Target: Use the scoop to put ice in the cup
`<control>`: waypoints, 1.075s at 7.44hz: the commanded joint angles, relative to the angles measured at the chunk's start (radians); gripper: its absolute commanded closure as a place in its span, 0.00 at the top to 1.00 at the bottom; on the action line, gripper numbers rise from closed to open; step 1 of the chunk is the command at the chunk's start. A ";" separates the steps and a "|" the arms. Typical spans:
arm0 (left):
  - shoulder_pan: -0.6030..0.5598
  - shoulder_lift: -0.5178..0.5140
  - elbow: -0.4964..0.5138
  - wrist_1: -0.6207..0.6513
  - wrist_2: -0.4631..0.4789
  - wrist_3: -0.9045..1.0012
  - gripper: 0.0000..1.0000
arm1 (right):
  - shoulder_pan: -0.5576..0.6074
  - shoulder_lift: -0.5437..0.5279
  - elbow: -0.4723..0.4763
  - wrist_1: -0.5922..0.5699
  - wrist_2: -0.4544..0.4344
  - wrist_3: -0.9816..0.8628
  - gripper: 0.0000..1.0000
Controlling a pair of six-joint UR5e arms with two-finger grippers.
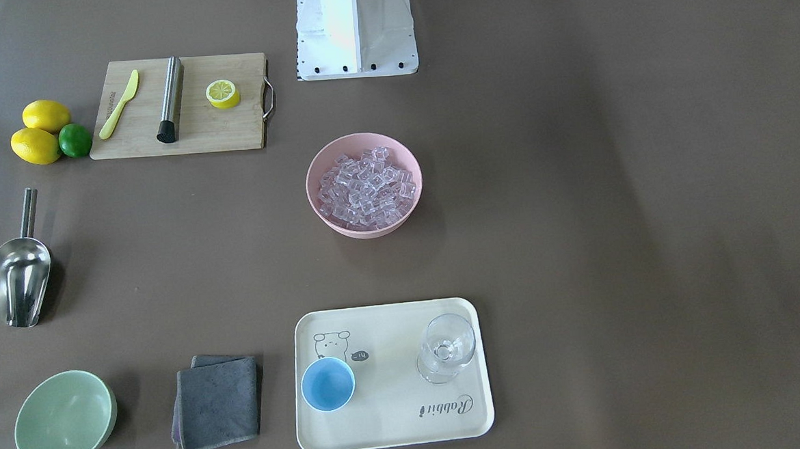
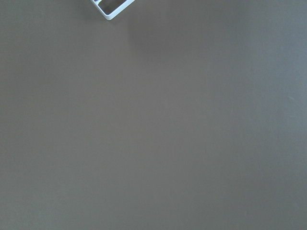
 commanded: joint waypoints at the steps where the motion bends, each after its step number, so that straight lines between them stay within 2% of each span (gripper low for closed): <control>1: 0.000 0.002 0.015 0.001 0.005 0.000 0.98 | -0.101 -0.014 0.079 0.001 0.022 0.162 1.00; 2: 0.002 -0.001 0.015 -0.002 -0.002 0.001 0.98 | -0.142 -0.035 0.118 0.013 0.022 0.237 1.00; 3: 0.002 -0.001 -0.001 -0.002 -0.010 0.001 0.98 | -0.179 -0.070 0.128 0.095 0.022 0.293 1.00; 5: 0.084 -0.014 -0.003 -0.037 -0.042 0.001 0.98 | -0.286 -0.150 0.128 0.350 0.012 0.540 1.00; 6: 0.119 -0.017 -0.002 -0.089 -0.039 0.003 0.98 | -0.326 -0.147 0.127 0.384 0.012 0.618 1.00; 8: 0.207 -0.018 -0.005 -0.245 -0.042 0.001 0.98 | -0.392 -0.132 0.122 0.406 -0.026 0.632 1.00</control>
